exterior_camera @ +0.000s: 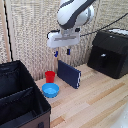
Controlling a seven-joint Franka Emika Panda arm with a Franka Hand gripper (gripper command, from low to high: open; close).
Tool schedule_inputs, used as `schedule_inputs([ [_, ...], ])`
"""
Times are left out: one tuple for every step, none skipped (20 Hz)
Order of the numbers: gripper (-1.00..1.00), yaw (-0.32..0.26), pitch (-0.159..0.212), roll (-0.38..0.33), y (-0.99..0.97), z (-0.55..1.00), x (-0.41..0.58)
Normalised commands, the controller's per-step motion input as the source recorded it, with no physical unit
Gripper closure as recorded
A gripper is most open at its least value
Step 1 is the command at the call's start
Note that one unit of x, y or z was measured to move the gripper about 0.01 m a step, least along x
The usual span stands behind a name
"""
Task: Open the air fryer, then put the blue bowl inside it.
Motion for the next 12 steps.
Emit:
schedule_inputs([
  [-1.0,-0.374,-0.029,-0.002,0.06,0.0,0.0],
  [-1.0,-0.375,0.0,0.0,-0.02,0.01,0.0],
  [-1.0,-0.375,0.0,0.0,-0.02,0.01,0.0],
  [-1.0,-0.375,0.0,0.0,-0.03,0.01,0.0],
  [-1.0,-0.375,0.0,0.0,-0.03,0.01,0.0],
  [-1.0,-0.375,0.0,0.0,-0.02,0.02,0.0],
  [-1.0,-0.375,0.0,0.0,-0.01,0.03,0.0],
  [-1.0,-0.375,0.0,0.0,-0.01,0.03,0.0],
  [-1.0,-0.375,0.0,0.0,-0.01,0.03,0.003],
  [-1.0,-0.375,0.0,-0.006,-0.01,0.05,0.011],
  [-1.0,-0.375,0.0,-0.026,-0.02,0.07,0.034],
  [-1.0,-0.375,0.0,-0.043,-0.06,0.09,0.074],
])
